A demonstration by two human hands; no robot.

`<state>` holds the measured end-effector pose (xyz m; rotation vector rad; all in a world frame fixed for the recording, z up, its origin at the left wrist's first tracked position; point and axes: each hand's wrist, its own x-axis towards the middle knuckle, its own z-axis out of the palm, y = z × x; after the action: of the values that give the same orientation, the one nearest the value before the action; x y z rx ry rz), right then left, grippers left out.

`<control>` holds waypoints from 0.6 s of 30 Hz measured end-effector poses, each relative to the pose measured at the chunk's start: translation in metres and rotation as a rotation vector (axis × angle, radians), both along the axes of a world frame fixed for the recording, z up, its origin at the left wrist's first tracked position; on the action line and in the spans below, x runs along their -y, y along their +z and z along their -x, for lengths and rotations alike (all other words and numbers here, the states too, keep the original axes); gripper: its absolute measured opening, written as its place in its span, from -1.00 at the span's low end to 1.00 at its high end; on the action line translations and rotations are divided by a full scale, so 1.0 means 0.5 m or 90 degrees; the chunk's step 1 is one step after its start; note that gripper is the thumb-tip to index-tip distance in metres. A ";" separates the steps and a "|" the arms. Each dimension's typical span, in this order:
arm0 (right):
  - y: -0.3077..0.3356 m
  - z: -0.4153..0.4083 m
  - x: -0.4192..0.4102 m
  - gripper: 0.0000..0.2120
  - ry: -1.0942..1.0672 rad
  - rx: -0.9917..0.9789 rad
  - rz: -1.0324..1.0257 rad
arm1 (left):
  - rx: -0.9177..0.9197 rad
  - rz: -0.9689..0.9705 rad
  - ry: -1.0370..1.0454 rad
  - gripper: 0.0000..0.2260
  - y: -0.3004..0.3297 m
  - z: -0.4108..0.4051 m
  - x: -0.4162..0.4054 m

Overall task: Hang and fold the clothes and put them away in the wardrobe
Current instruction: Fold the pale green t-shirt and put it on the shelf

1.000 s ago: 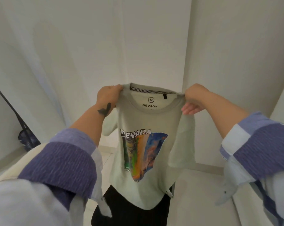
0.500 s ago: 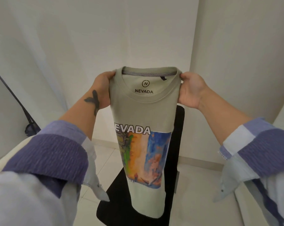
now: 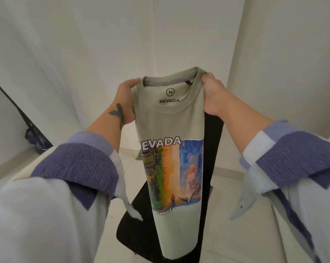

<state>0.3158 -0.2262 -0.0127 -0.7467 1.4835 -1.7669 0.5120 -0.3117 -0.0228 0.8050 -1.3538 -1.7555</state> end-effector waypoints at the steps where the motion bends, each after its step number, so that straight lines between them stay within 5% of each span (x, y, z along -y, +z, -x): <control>1: 0.006 -0.002 0.010 -0.80 -0.009 0.001 0.014 | 0.001 0.016 -0.010 -0.73 0.011 0.002 0.003; 9: 0.041 -0.025 0.016 -0.81 -0.004 0.036 0.112 | -0.020 0.067 -0.065 -0.71 0.063 -0.007 -0.014; 18: -0.210 -0.094 -0.092 -0.82 0.001 0.096 -0.058 | 0.083 -0.105 -0.086 -0.75 -0.197 -0.040 -0.119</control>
<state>0.3630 -0.1803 -0.1178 -0.5561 1.4512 -1.7028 0.5318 -0.2523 -0.1214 0.9520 -1.3897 -1.9692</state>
